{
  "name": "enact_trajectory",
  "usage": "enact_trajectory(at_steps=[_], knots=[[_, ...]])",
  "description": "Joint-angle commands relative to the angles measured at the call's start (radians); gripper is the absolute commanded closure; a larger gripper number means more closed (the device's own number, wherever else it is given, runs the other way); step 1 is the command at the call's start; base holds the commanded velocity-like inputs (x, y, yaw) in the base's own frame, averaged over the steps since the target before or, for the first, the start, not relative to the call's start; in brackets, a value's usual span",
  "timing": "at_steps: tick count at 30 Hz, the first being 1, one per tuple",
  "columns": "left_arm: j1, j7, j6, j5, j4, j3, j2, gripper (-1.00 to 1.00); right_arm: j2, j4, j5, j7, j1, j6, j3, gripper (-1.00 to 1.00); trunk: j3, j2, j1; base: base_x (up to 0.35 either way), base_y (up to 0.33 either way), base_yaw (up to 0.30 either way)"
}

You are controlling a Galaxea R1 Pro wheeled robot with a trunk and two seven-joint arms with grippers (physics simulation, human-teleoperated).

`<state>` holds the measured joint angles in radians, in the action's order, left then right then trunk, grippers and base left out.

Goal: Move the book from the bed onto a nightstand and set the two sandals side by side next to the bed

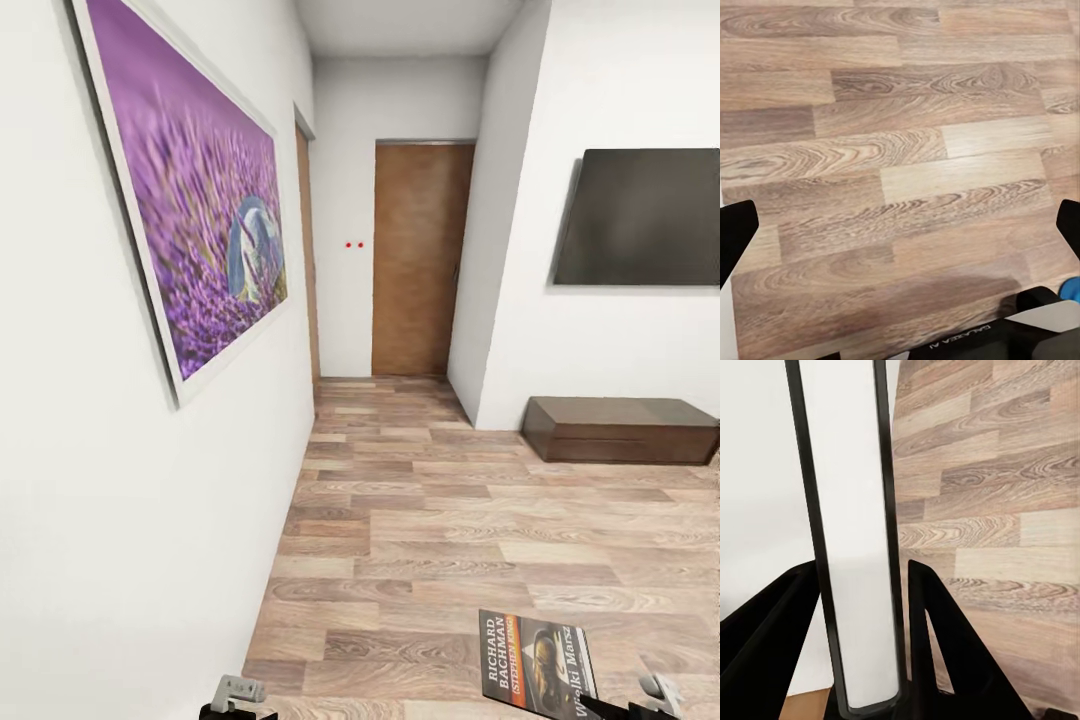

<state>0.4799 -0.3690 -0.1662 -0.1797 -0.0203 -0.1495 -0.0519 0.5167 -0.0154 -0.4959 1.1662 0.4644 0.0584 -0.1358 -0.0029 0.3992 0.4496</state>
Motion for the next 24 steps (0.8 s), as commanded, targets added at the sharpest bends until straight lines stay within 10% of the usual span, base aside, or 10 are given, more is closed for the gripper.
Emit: enact_trajectory(at_steps=[1, 24], knots=[[0.0, -0.002, -0.004, -0.01, 0.001, -0.008, 0.0, -1.0, 0.0, 0.0, -0.01, 0.003, 0.0, 0.006, -0.007, 1.0, -0.001, 0.001, 0.0, 0.0, 0.0, -0.048], [0.0, -0.002, -0.004, -0.009, 0.001, -0.008, 0.0, -1.0, 0.0, 0.002, -0.01, -0.002, 0.0, 0.006, -0.007, 1.0, -0.001, 0.001, 0.0, 0.286, 0.0, -0.004]])
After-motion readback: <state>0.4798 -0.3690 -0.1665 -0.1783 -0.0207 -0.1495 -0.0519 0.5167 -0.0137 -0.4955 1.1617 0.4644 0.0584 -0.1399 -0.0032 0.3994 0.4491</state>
